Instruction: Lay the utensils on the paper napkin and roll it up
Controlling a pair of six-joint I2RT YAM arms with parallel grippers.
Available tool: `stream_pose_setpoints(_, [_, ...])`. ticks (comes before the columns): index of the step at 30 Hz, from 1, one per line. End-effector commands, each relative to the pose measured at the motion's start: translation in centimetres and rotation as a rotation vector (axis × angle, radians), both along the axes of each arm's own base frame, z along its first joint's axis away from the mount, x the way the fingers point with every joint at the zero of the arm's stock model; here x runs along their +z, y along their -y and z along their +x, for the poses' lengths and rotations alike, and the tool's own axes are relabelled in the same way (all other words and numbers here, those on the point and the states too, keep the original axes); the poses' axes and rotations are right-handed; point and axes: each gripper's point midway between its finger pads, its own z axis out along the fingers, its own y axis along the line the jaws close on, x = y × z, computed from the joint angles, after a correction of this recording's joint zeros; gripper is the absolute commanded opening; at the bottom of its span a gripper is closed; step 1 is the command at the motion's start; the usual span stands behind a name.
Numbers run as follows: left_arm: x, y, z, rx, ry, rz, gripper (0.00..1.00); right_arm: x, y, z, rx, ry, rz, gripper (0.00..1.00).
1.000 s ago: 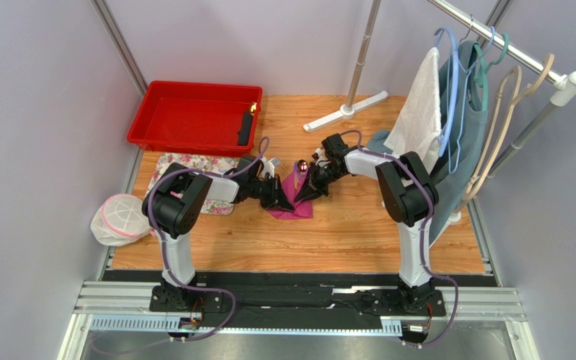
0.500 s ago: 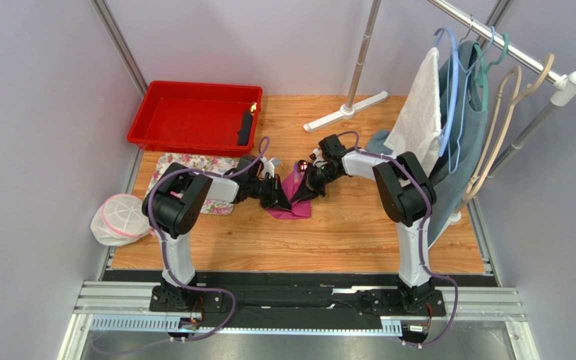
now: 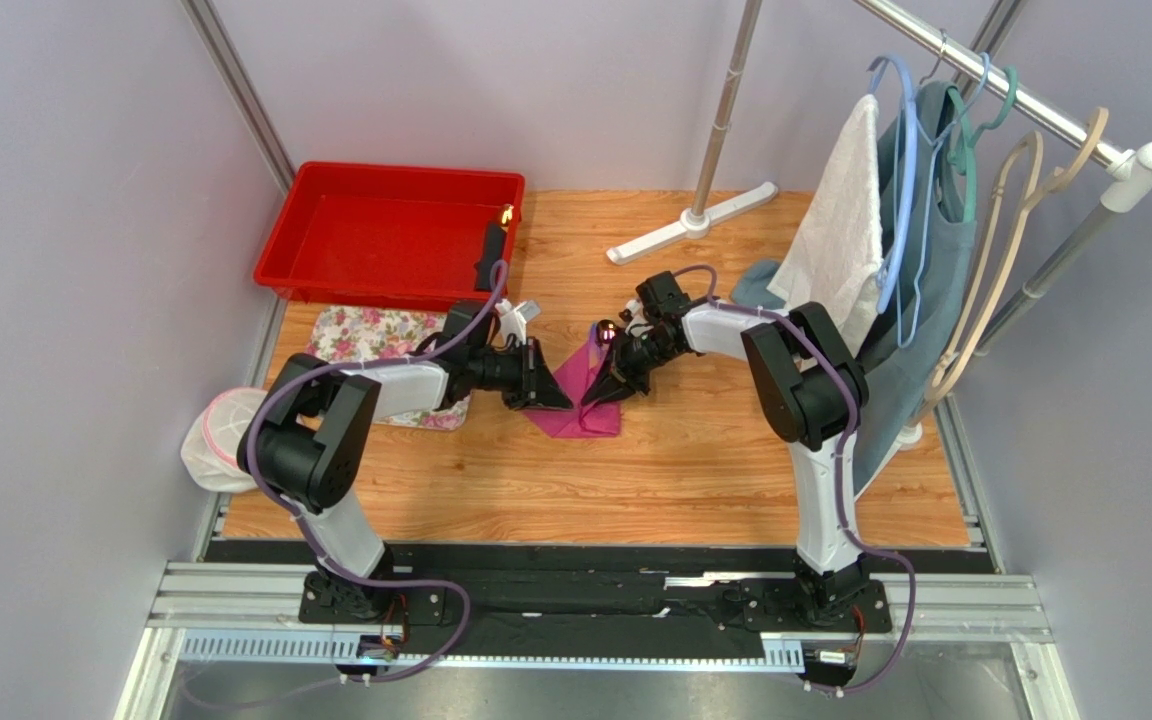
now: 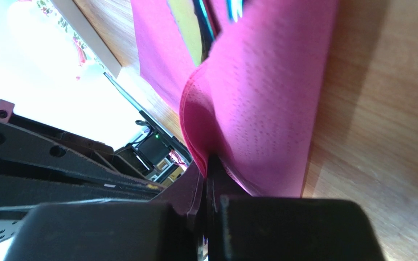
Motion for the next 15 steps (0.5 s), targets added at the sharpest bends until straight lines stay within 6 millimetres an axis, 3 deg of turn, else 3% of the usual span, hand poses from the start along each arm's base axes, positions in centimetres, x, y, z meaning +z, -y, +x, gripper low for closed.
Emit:
stream_pose_setpoints(1, [0.8, -0.7, -0.7, -0.021, 0.022, -0.019, 0.1, -0.6, -0.5, 0.6, -0.016, 0.008, 0.009, 0.02])
stream_pose_setpoints(5, [1.1, -0.8, -0.5, -0.011, 0.036, -0.037, 0.15, -0.9, -0.7, 0.4, -0.016, -0.003, 0.007, 0.13])
stream_pose_setpoints(12, [2.2, -0.5, 0.6, 0.004, 0.075, -0.085, 0.32, -1.0, -0.6, 0.4, -0.02, -0.008, 0.005, 0.48])
stream_pose_setpoints(15, [2.8, -0.6, 1.4, 0.032, 0.08, -0.103, 0.38, -1.0, -0.6, 0.5, -0.022, -0.009, 0.005, 0.49])
